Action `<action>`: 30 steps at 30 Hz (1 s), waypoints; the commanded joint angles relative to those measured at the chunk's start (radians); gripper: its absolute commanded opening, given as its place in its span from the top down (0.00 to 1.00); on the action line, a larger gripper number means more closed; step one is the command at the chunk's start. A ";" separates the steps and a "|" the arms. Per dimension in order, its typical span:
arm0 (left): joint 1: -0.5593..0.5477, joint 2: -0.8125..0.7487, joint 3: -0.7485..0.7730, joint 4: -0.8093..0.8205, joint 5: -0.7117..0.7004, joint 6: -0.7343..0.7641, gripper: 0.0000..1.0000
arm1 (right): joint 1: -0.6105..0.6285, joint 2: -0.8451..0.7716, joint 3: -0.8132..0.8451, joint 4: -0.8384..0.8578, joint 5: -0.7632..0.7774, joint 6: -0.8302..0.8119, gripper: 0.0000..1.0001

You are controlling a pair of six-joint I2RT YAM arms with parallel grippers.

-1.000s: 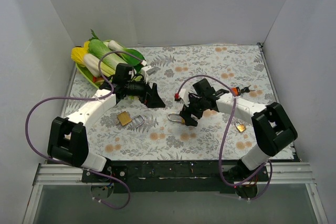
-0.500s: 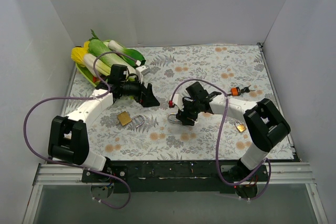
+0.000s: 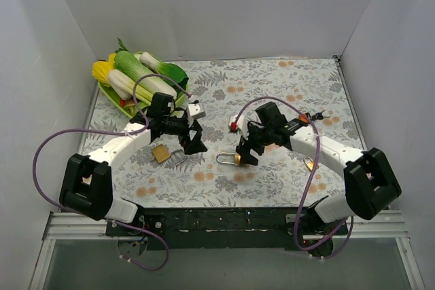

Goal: Lock with the key
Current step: Move the lock to the center of the board, then pick up the lock from the center of the board.

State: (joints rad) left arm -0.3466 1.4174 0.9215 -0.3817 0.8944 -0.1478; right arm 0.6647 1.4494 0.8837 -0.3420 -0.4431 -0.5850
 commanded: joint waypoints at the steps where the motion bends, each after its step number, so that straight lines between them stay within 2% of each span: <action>1: -0.130 0.006 -0.025 0.094 -0.100 0.143 0.02 | -0.176 -0.060 0.067 -0.124 -0.155 0.111 0.11; 4: -0.219 0.052 -0.032 0.160 -0.158 0.171 0.02 | -0.296 -0.023 0.084 -0.216 -0.233 0.116 0.18; 7: -0.288 0.139 0.002 0.191 -0.193 0.197 0.02 | -0.374 0.054 0.113 -0.303 -0.293 0.108 0.30; 9: -0.331 0.196 0.030 0.216 -0.209 0.203 0.02 | -0.398 0.101 0.120 -0.316 -0.331 0.129 0.33; 18: -0.463 0.376 0.132 0.254 -0.311 0.206 0.02 | -0.448 0.184 0.132 -0.302 -0.385 0.143 0.34; 24: -0.485 0.442 0.165 0.230 -0.353 0.208 0.02 | -0.488 0.169 0.124 -0.316 -0.393 0.128 0.32; 28: -0.488 0.466 0.175 0.216 -0.371 0.200 0.11 | -0.501 0.164 0.118 -0.312 -0.399 0.126 0.30; 29: -0.489 0.477 0.181 0.213 -0.373 0.200 0.21 | -0.502 0.163 0.116 -0.308 -0.396 0.126 0.29; 30: -0.491 0.483 0.186 0.210 -0.377 0.201 0.26 | -0.504 0.161 0.112 -0.305 -0.396 0.128 0.28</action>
State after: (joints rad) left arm -0.8333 1.8774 1.0786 -0.1562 0.5694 0.0334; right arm 0.1692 1.6352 0.9745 -0.6346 -0.8089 -0.4480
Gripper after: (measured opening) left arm 0.830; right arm 0.702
